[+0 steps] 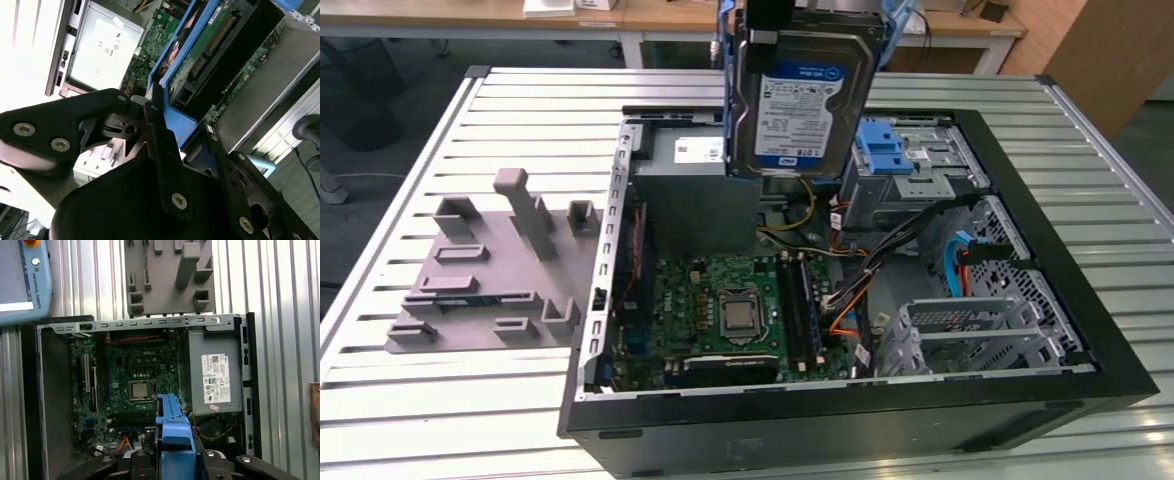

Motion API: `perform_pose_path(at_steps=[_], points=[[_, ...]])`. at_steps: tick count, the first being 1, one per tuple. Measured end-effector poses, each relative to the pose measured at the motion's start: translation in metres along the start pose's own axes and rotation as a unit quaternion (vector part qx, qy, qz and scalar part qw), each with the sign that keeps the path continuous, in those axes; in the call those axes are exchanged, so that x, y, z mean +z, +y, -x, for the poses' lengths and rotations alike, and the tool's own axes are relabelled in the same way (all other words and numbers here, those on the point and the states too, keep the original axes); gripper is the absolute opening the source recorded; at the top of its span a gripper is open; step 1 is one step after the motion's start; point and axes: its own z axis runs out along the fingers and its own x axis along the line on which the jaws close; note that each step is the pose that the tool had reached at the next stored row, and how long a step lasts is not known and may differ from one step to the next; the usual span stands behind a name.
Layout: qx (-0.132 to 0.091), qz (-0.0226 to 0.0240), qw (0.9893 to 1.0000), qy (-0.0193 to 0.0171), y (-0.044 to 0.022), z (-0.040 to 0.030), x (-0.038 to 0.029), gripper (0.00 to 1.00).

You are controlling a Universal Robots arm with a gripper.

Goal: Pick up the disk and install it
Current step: 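Pick up the disk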

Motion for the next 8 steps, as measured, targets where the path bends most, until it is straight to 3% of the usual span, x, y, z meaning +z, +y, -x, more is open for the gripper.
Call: perform_pose_path(at_steps=[8], points=[[0.001, 0.0000, 1.0000, 0.0000, -0.0013, -0.0018, -0.0001, 0.36]])
